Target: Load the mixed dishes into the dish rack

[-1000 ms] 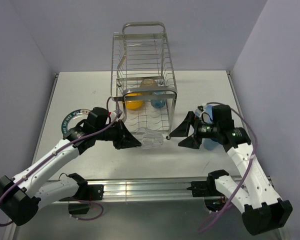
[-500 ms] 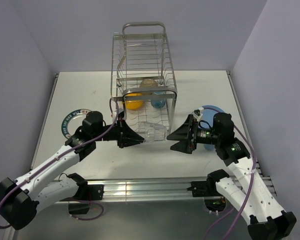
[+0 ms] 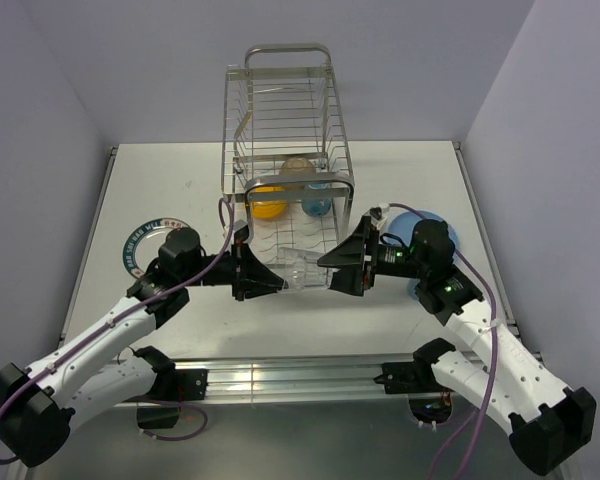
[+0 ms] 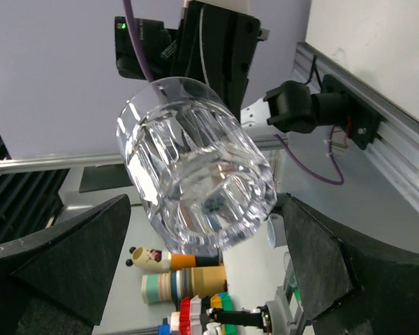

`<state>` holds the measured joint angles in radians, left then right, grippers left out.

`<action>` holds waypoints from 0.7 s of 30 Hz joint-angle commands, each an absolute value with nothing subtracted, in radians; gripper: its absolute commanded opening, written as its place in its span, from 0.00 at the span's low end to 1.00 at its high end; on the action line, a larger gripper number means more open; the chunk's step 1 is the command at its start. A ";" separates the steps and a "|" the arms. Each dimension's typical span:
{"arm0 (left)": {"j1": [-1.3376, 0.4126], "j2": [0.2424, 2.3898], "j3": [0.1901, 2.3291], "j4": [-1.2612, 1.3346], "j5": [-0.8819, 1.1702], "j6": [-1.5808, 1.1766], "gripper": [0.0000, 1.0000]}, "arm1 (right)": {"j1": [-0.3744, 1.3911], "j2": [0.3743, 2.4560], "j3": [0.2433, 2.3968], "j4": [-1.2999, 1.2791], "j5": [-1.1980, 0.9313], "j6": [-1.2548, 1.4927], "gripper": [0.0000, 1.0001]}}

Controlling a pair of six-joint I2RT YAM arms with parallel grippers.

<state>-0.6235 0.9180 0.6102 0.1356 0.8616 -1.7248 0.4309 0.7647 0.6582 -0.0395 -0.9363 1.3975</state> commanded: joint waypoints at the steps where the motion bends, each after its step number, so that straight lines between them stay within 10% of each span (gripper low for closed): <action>1: -0.626 0.884 0.614 0.229 0.897 -1.723 0.00 | 0.494 0.785 0.641 0.133 -0.887 1.479 0.96; 6: -0.626 0.874 0.588 0.261 0.903 -1.747 0.00 | 0.569 0.824 0.640 0.222 -0.835 1.526 0.86; 8: -0.626 0.873 0.580 0.273 0.907 -1.755 0.00 | 0.590 0.828 0.640 0.247 -0.822 1.535 0.69; 12: -0.626 0.870 0.565 0.308 0.920 -1.779 0.00 | 0.595 0.830 0.637 0.233 -0.808 1.519 0.00; 13: -0.627 0.868 0.563 0.304 0.919 -1.781 0.02 | 0.597 0.827 0.638 0.226 -0.801 1.513 0.00; 18: -0.620 0.822 0.520 0.232 0.917 -1.807 0.97 | 0.586 0.796 0.692 0.034 -0.767 1.398 0.00; 21: -0.603 0.779 0.488 0.154 0.919 -1.816 0.99 | 0.558 0.758 0.712 -0.135 -0.753 1.314 0.00</action>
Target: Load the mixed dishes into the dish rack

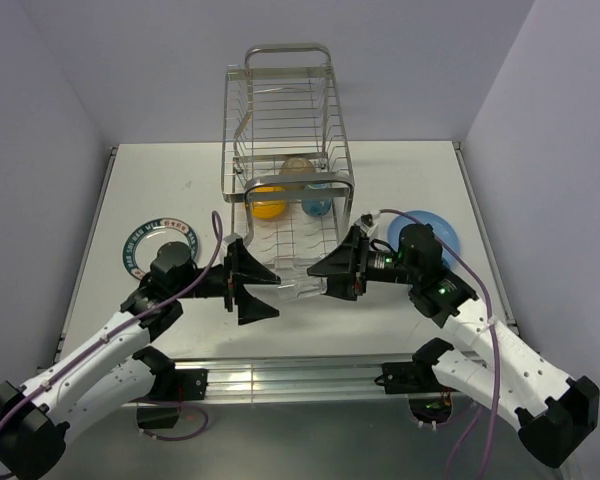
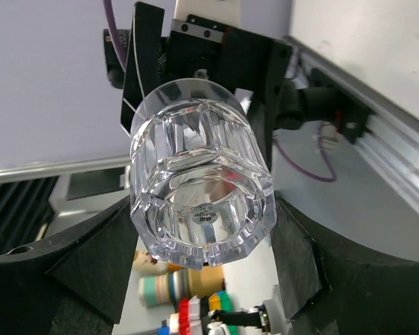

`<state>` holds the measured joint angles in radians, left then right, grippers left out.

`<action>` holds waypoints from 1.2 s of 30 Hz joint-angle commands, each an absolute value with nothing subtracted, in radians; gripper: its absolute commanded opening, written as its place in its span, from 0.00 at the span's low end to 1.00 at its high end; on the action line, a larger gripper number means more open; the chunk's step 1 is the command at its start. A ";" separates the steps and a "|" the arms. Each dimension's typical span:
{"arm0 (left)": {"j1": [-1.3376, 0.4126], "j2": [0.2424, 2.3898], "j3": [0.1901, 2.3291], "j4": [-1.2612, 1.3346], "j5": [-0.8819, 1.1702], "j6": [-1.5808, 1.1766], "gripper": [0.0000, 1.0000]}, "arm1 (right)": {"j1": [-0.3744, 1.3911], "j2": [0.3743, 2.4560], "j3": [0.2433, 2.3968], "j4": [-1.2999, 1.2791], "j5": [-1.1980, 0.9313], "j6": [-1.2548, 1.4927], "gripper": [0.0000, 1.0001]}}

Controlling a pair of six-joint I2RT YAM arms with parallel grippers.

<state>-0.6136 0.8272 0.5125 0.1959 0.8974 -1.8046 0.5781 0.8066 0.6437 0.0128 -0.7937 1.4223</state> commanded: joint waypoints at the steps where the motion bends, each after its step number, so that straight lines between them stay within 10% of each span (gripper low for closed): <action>1: -0.597 0.770 0.485 0.118 0.919 -1.813 0.99 | 0.528 0.744 0.715 -0.185 -0.749 1.287 0.00; 16: -0.451 0.801 0.623 -0.453 0.931 -1.493 0.98 | 0.123 0.885 1.268 -1.242 -0.429 0.566 0.00; 26: -0.420 0.853 0.649 -0.465 0.979 -1.422 0.96 | 0.120 1.086 1.399 -1.189 -0.125 0.563 0.00; 36: -0.362 0.890 0.699 -0.538 1.000 -1.332 0.96 | 0.120 1.395 1.397 -0.844 -0.276 0.551 0.00</action>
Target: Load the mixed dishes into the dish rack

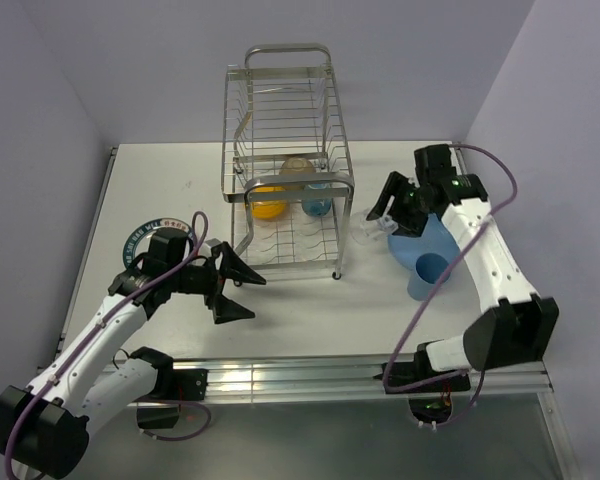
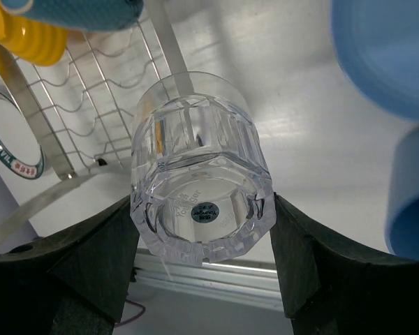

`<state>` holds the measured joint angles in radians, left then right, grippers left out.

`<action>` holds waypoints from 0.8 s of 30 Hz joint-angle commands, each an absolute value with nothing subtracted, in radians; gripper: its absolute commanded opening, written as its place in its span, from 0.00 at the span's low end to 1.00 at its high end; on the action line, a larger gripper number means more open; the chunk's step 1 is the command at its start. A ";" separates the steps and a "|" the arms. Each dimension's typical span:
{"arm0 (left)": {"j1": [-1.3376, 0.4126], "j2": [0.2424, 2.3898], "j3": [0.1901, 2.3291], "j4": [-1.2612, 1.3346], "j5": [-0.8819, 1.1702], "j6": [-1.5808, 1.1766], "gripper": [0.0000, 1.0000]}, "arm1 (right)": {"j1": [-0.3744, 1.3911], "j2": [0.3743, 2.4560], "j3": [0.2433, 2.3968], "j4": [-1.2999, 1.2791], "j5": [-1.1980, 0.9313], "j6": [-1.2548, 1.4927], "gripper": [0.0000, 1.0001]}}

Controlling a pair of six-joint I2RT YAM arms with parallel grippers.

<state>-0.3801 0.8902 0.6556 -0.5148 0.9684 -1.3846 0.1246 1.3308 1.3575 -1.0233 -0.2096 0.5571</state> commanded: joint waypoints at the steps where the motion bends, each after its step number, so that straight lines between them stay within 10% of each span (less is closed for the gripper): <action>1: -0.359 0.890 0.698 -0.543 1.002 -1.324 0.96 | 0.120 1.417 1.399 -0.829 -0.293 0.555 0.00; 24: -0.350 0.894 0.692 -0.503 0.962 -1.353 0.96 | 0.261 1.735 1.629 -0.890 -0.357 0.506 0.00</action>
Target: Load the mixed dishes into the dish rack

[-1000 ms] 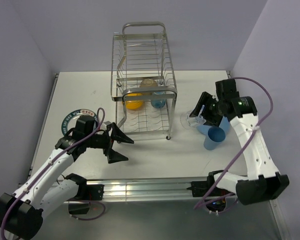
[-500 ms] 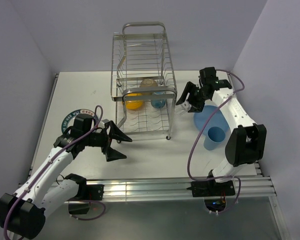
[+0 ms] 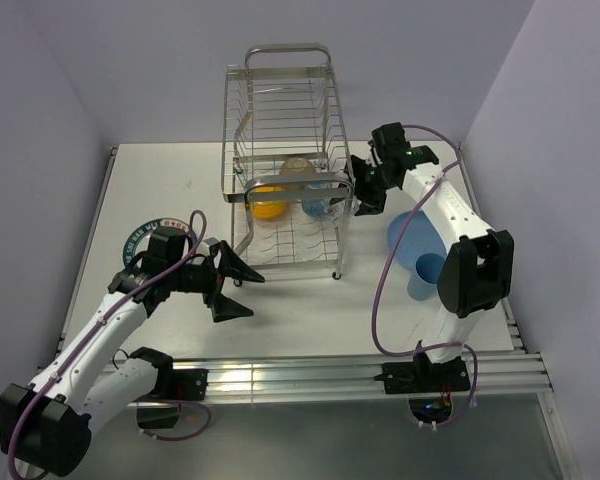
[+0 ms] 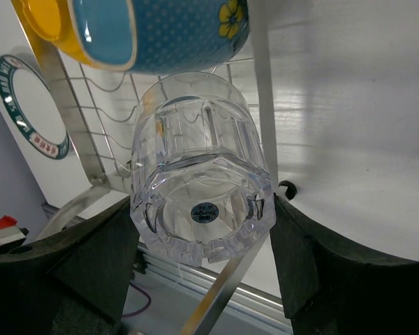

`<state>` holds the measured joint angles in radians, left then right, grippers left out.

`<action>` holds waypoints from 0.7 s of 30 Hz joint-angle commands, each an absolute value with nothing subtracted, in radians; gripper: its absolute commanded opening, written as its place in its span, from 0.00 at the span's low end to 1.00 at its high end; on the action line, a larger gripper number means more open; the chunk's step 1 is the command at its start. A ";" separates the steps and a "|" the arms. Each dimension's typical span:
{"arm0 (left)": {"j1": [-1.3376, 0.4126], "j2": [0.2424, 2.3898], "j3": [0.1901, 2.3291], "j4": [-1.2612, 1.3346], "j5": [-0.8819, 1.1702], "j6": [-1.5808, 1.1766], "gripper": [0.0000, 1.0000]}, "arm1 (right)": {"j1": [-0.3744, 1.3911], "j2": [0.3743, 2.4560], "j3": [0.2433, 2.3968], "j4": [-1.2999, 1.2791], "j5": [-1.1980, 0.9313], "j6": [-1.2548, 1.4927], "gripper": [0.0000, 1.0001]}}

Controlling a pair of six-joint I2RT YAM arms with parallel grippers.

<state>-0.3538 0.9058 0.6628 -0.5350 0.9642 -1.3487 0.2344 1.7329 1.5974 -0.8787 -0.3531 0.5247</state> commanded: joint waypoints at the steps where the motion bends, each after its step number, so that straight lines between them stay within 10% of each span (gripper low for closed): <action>1: -0.350 0.894 0.690 -0.497 0.965 -1.356 0.96 | 0.267 1.730 1.618 -0.885 -0.356 0.508 0.00; 15: -0.336 0.953 0.762 -0.595 0.959 -1.259 0.96 | 0.334 1.761 1.555 -0.861 -0.279 0.494 0.01; 21: -0.334 0.934 0.729 -0.560 0.968 -1.295 0.96 | 0.364 1.804 1.592 -0.871 -0.278 0.488 0.23</action>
